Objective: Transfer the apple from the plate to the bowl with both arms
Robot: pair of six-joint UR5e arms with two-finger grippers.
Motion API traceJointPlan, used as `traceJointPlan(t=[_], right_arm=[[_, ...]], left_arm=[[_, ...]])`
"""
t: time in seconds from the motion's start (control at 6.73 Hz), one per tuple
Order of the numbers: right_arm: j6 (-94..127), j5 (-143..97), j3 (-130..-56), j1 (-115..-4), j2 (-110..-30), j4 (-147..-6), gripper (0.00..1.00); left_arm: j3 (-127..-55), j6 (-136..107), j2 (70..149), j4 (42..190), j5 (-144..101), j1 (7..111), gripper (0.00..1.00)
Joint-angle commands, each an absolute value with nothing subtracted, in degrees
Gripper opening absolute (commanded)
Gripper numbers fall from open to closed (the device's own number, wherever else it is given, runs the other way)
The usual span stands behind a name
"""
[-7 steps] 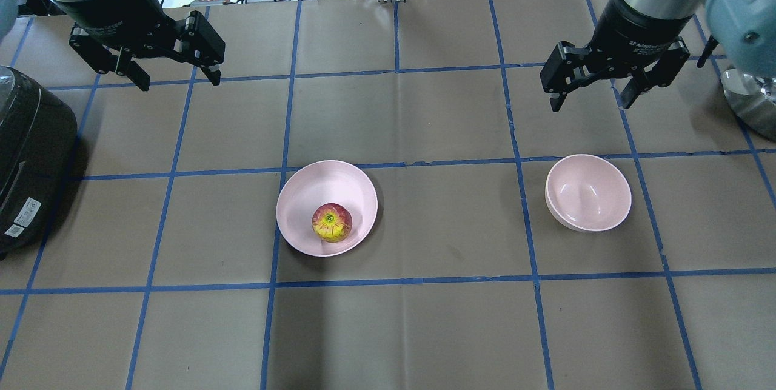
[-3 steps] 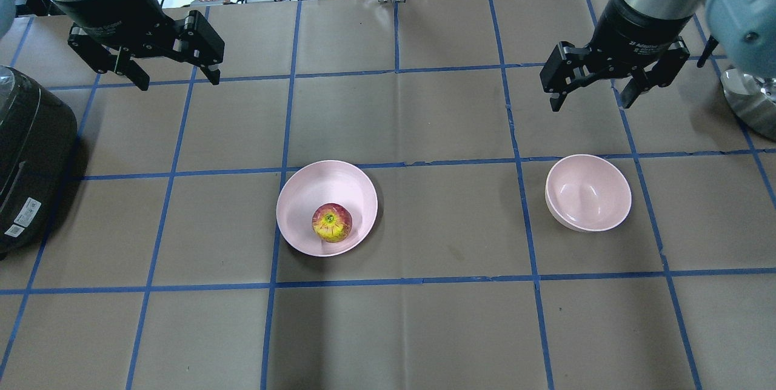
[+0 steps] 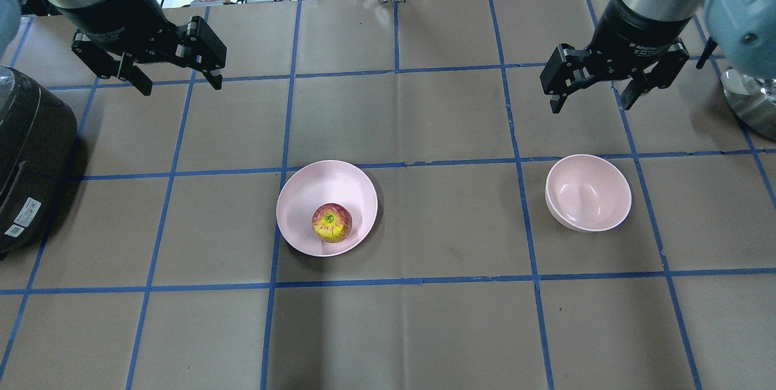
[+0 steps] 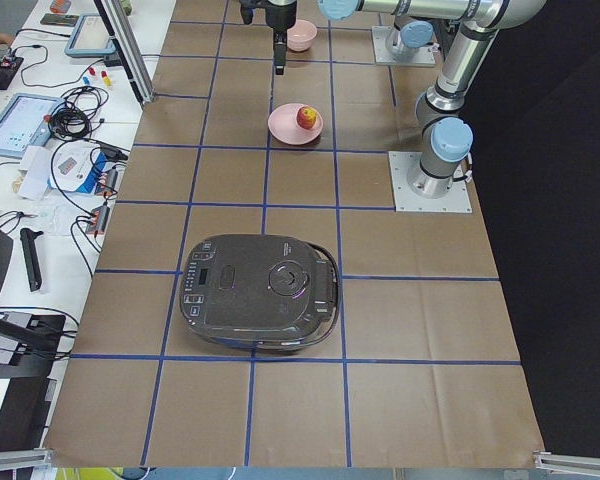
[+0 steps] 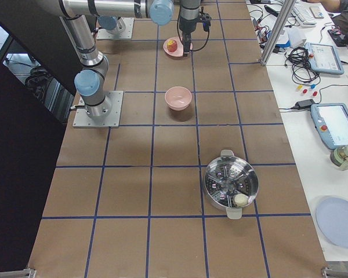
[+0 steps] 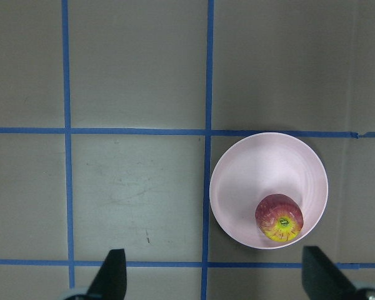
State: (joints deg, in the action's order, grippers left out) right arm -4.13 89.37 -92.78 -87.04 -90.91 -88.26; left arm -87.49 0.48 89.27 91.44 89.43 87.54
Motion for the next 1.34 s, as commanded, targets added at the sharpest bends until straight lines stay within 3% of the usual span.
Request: traceJointPlan(t=[0.0,0.45,0.89,1.04,1.19], right_arm=[[-4.4,94.6,-96.7,-85.4,-91.0,-88.5,1.00],[-16.5,96.6,-107.4,-70.5,-89.3,-95.6,1.00],[-21.5,90.6,-117.8,-66.6,-78.4,-118.8,1.00],[-21.5,89.7,-117.9,-66.6,-77.9,-119.5,0.91],[-21.7,90.0,-118.0,-66.6,-77.9,-118.7,0.38]], left_arm=[[-91.5,0.4,89.7,90.5,89.2,87.6,1.00],[-105.9,-5.6,90.5,76.1,88.8,90.3,1.00],[-117.1,-13.3,92.7,61.3,89.4,98.8,1.00],[-119.7,-14.8,94.9,56.5,88.9,99.7,1.00],[-121.0,-15.1,96.2,53.6,88.9,100.5,1.00]])
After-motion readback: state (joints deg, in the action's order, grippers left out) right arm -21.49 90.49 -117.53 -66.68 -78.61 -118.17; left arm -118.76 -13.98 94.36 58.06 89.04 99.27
